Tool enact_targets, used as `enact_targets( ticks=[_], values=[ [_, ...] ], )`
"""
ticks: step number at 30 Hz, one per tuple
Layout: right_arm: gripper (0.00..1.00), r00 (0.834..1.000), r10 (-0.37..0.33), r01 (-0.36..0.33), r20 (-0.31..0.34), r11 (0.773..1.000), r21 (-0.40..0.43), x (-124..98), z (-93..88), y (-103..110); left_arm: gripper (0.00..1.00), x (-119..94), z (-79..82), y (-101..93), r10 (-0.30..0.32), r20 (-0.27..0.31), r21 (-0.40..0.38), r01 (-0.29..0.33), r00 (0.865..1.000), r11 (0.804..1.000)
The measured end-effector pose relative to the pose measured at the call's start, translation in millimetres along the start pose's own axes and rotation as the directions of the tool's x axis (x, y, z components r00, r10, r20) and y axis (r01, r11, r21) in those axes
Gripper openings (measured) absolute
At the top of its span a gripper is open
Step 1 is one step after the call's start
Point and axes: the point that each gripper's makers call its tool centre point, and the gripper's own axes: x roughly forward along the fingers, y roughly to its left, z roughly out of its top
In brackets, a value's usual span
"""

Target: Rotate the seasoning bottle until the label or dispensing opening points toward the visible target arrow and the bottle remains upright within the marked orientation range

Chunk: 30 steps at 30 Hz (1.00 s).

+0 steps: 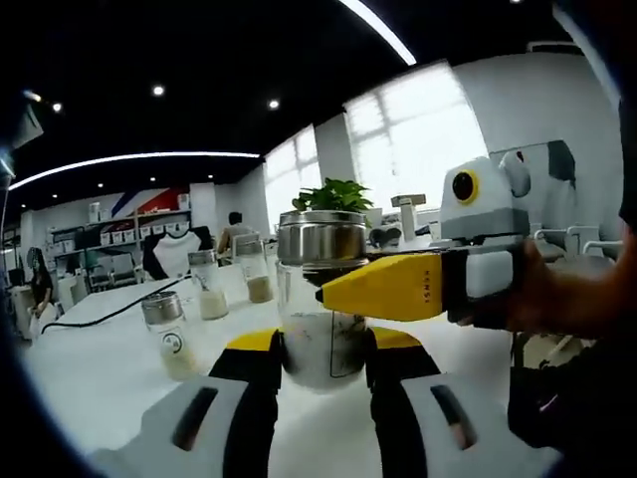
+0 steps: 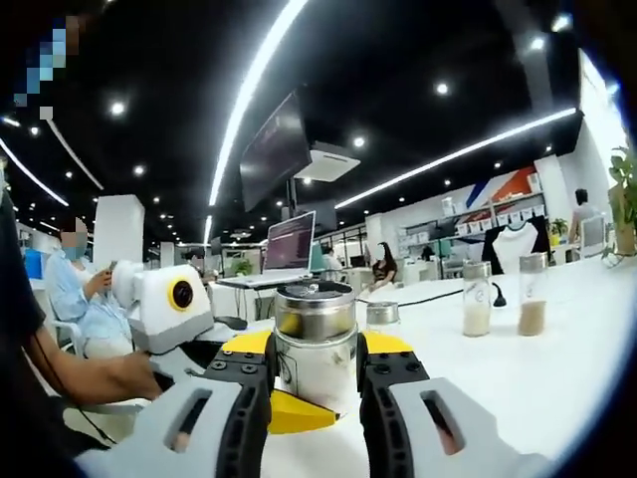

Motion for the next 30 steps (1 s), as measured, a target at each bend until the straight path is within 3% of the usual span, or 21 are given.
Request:
enact_targets(
  ticks=[5, 9, 14, 18, 24, 30],
  values=[
    [0.30, 0.999, 0.022, -0.023, -0.035, 0.999, -0.038, 2, -3.7, 8, 0.35, -2, -4.6, -0.4, -0.022, -0.008, -0.020, 0.021, 1.000, 1.000],
    [0.30, 0.998, -0.035, 0.031, -0.042, 0.995, -0.095, 8, -6.3, 10, 0.35, -2, -6.4, 2.0, 0.012, -0.007, -0.045, -0.013, 1.000, 0.999],
    [0.31, 0.996, -0.080, 0.078, -0.047, 0.996, -0.045, 12, -6.5, 4, 0.35, -2, -7.3, 5.5, 0.046, -0.025, -0.005, -0.046, 0.999, 0.999],
    [0.31, 0.990, -0.118, 0.113, -0.075, 0.992, -0.064, 17, -7.6, 1, 0.35, -1, -8.9, 8.3, 0.053, -0.016, -0.054, -0.053, 0.998, 0.997],
    [0.30, 0.989, -0.119, 0.118, -0.092, 0.993, -0.015, 19, -6.4, -8, 0.35, 0, -5.5, 13.2, 0.058, 0.009, 0.011, -0.058, 0.998, 0.998],
    [0.30, 0.986, -0.124, 0.125, -0.108, 0.992, 0.006, 22, -10.2, -14, 0.37, -1, -8.1, 16.4, 0.047, -0.001, 0.001, -0.047, 0.999, 0.999]
  ],
)
